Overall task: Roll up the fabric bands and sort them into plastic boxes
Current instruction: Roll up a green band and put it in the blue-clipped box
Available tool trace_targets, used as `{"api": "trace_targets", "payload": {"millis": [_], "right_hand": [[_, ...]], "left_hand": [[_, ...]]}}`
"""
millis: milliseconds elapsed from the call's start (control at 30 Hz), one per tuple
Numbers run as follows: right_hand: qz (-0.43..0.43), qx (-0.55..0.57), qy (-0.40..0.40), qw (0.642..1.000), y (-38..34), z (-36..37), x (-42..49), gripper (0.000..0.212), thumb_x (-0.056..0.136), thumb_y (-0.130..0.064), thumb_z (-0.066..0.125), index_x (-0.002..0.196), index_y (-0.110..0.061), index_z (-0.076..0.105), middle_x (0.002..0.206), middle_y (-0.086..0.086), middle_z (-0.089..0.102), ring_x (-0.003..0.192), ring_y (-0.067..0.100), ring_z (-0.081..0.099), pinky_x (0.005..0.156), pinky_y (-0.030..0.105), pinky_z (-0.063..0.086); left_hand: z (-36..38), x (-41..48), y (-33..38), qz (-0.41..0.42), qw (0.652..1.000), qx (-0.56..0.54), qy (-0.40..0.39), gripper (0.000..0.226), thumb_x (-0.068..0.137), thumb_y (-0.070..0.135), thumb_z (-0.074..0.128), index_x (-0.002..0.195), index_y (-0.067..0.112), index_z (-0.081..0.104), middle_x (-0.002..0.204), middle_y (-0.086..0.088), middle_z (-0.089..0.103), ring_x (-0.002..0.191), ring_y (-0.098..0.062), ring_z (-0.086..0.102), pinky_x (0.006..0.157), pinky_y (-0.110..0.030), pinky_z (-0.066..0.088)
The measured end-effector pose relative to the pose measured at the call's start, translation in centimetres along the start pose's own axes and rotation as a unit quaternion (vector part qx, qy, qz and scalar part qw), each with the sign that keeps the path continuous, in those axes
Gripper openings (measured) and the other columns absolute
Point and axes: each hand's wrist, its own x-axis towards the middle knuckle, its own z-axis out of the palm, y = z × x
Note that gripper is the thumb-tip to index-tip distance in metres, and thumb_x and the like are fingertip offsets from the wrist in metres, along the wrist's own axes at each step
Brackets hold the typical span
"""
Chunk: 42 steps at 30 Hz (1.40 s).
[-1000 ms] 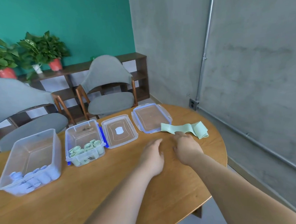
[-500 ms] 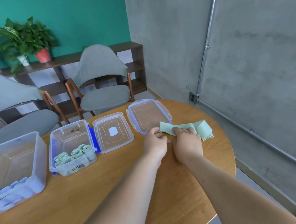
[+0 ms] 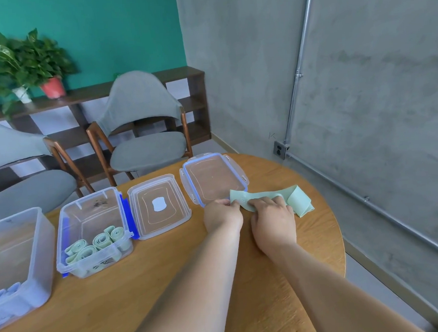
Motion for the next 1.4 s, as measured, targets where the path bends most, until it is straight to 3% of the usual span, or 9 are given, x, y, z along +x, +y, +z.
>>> {"api": "trace_targets", "payload": {"millis": [133,267,367,500,767,1000,1167,1400], "right_hand": [[-0.013,-0.016,-0.007,1.000,0.2,-0.3,0.6,0.043,0.098,-0.021,0.048,0.135,-0.032,0.066,0.119,-0.011,0.071,0.114,0.021,0.050,0.092,0.037,0.040],[-0.028,-0.029,0.010,0.999,0.1,-0.8,1.2,0.034,0.101,-0.033,0.054,0.133,-0.033,0.066,0.119,-0.013,0.069,0.113,0.021,0.051,0.090,0.037,0.041],[-0.035,-0.009,0.027,0.999,-0.3,-1.6,1.9,0.035,0.102,-0.040,0.056,0.134,-0.032,0.064,0.120,-0.012,0.068,0.112,0.022,0.050,0.088,0.037,0.041],[-0.077,0.062,0.021,0.995,-1.6,-3.3,2.7,0.033,0.102,-0.037,0.059,0.135,-0.033,0.064,0.122,-0.012,0.069,0.111,0.023,0.049,0.087,0.039,0.043],[-0.120,0.229,0.055,0.965,-6.3,-6.4,-0.3,0.018,0.097,-0.037,0.069,0.114,-0.032,0.074,0.097,-0.021,0.072,0.102,0.012,0.055,0.085,0.036,0.053],[-0.170,0.306,0.007,0.937,-13.9,-8.0,-5.9,0.005,0.098,-0.036,0.070,0.099,-0.034,0.074,0.089,-0.021,0.065,0.093,0.008,0.061,0.072,0.024,0.050],[-0.217,0.333,-0.062,0.916,-20.3,-8.6,-10.8,0.004,0.097,-0.038,0.071,0.094,-0.037,0.073,0.082,-0.017,0.072,0.076,-0.003,0.066,0.067,0.014,0.052],[-0.303,0.358,-0.130,0.874,-29.1,-8.3,-18.1,0.004,0.094,-0.035,0.075,0.090,-0.035,0.075,0.082,-0.020,0.072,0.079,-0.002,0.065,0.071,0.019,0.051]], "left_hand": [[-0.1,0.3,0.4,0.005,0.999,0.029,0.015,0.006,0.091,0.026,0.077,0.092,0.031,0.074,0.079,0.002,0.073,0.074,-0.025,0.074,0.072,-0.037,0.064],[-0.4,-0.4,0.2,0.027,1.000,-0.002,0.013,0.010,0.091,0.020,0.075,0.088,0.030,0.072,0.085,0.010,0.072,0.076,-0.016,0.070,0.071,-0.031,0.059],[-1.4,-1.1,-0.2,0.073,0.997,-0.027,0.006,0.012,0.091,0.020,0.076,0.087,0.030,0.072,0.088,0.012,0.074,0.077,-0.014,0.071,0.073,-0.033,0.060],[-4.1,-2.2,0.1,0.139,0.990,-0.038,-0.005,0.017,0.091,0.021,0.078,0.085,0.034,0.071,0.089,0.017,0.073,0.077,-0.016,0.074,0.077,-0.043,0.064],[-12.7,-6.1,1.9,0.238,0.970,-0.014,0.051,0.022,0.090,0.019,0.078,0.087,0.039,0.070,0.088,0.022,0.072,0.080,-0.013,0.072,0.080,-0.041,0.062],[-22.3,-10.2,-0.3,0.263,0.953,-0.029,0.149,0.021,0.090,0.015,0.079,0.087,0.035,0.072,0.088,0.018,0.073,0.084,0.000,0.068,0.073,-0.021,0.054],[-30.0,-12.9,-3.4,0.252,0.942,-0.066,0.212,0.024,0.089,0.009,0.078,0.088,0.033,0.071,0.088,0.014,0.074,0.083,0.000,0.069,0.078,-0.020,0.054],[-40.8,-17.0,-8.1,0.231,0.924,-0.068,0.296,0.027,0.088,0.009,0.079,0.085,0.033,0.070,0.089,0.012,0.073,0.082,-0.005,0.071,0.065,-0.011,0.051]]}}
